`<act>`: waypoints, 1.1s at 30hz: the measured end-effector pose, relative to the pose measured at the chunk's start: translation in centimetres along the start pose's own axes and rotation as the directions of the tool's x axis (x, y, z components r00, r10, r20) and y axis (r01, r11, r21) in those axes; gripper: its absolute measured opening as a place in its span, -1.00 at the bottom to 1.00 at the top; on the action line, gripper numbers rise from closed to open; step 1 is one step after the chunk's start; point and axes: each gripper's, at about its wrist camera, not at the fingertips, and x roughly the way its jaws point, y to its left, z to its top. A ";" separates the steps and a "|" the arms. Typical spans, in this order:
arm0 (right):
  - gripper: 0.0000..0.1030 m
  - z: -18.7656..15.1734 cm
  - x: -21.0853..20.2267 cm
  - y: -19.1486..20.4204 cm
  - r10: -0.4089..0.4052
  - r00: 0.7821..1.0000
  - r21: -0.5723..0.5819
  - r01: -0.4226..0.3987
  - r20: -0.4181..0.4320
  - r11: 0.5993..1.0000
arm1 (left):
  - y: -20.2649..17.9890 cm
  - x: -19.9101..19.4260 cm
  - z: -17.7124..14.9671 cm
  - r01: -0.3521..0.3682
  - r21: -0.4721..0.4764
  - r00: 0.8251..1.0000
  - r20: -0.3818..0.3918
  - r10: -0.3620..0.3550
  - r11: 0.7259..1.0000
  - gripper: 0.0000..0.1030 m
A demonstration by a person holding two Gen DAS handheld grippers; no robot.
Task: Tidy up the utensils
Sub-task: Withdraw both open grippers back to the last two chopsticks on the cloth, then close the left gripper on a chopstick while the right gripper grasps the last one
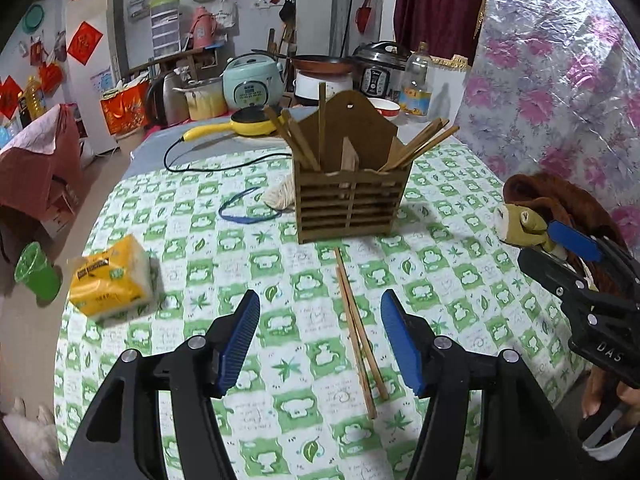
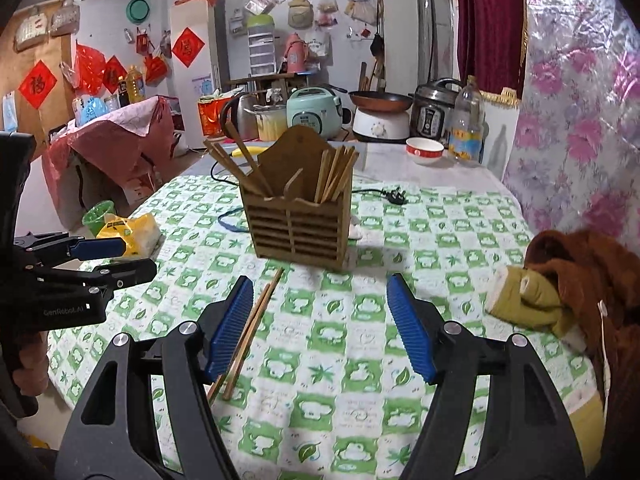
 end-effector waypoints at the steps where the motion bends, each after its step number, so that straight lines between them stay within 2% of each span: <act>1: 0.33 -0.2 0.0 -0.1 0.003 1.000 0.005 -0.003 -0.003 1.000 | 0.0 0.0 -0.2 0.000 -0.004 1.000 -0.004 0.000 1.000 0.21; 4: 0.42 -1.0 0.1 -0.2 0.008 1.000 0.031 -0.007 -0.019 0.999 | -0.1 -0.1 -0.7 -0.003 -0.004 1.000 -0.007 0.003 1.000 0.21; 6: 0.57 -1.5 0.3 -0.2 0.005 1.000 0.040 -0.004 -0.026 0.999 | -0.1 0.0 -0.9 -0.002 -0.007 1.000 -0.012 0.002 1.000 0.21; 13: 0.58 -3.0 1.0 -0.2 0.003 0.998 0.056 0.000 -0.059 0.998 | 0.1 1.2 -2.4 -0.011 -0.017 0.999 -0.043 0.010 1.000 0.21; 20: 0.65 -4.9 2.4 -0.1 -0.009 0.994 0.059 0.015 -0.107 0.998 | -0.6 3.9 -6.0 -0.022 0.009 0.991 -0.129 0.023 1.000 0.21; 25: 0.71 -6.6 3.4 0.0 -0.006 0.989 0.070 0.016 -0.149 0.997 | -1.3 5.8 -8.6 -0.002 0.027 0.979 -0.203 0.007 1.000 0.21; 33: 0.71 -7.8 4.1 -0.3 0.002 0.983 0.085 0.014 -0.185 0.996 | -2.1 7.1 -10.1 0.034 0.035 0.968 -0.250 -0.024 0.999 0.21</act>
